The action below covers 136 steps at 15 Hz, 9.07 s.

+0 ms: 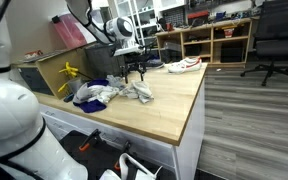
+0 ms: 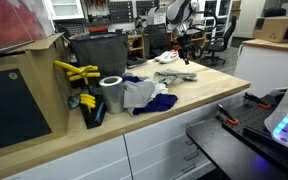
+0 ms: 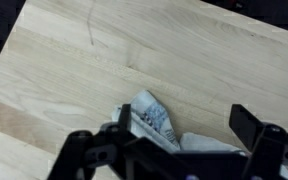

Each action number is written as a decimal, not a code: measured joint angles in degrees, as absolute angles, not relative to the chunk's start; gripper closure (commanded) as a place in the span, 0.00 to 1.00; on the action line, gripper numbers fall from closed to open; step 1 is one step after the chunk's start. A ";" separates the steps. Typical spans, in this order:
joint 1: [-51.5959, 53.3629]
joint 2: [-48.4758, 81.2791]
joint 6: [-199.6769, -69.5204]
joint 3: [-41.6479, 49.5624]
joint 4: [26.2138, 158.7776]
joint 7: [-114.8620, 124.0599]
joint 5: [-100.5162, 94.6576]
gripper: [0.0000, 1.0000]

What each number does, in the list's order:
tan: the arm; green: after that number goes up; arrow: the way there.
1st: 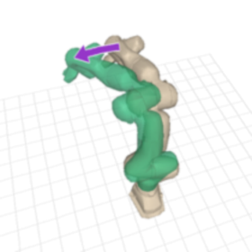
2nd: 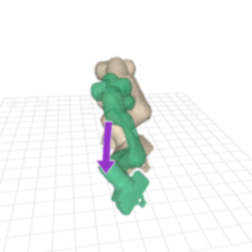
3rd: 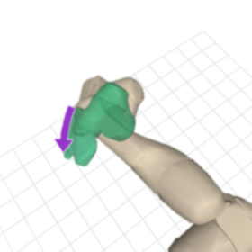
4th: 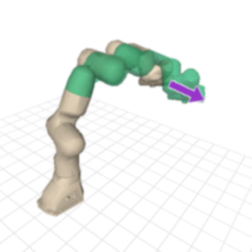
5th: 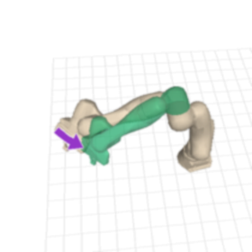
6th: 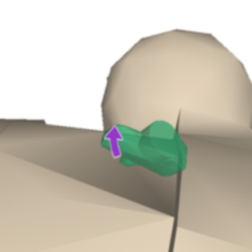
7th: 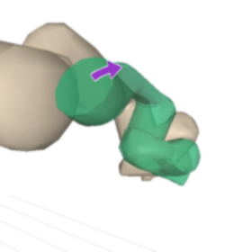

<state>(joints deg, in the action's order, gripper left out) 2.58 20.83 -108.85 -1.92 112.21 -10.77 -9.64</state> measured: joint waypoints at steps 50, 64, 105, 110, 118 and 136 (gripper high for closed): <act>5.86 27.04 -134.93 1.94 110.49 -0.88 -27.26 1.00; 7.55 28.33 -137.37 8.40 104.63 15.52 -32.88 1.00; 1.05 34.91 -125.21 -3.68 108.62 -10.06 -2.54 0.86; 0.79 34.13 -121.09 -3.28 109.57 -10.06 -3.39 1.00; 0.81 26.86 -106.71 -2.39 118.29 -9.64 -7.20 0.99; 1.45 20.34 -111.71 -1.79 124.71 -6.37 -15.89 0.00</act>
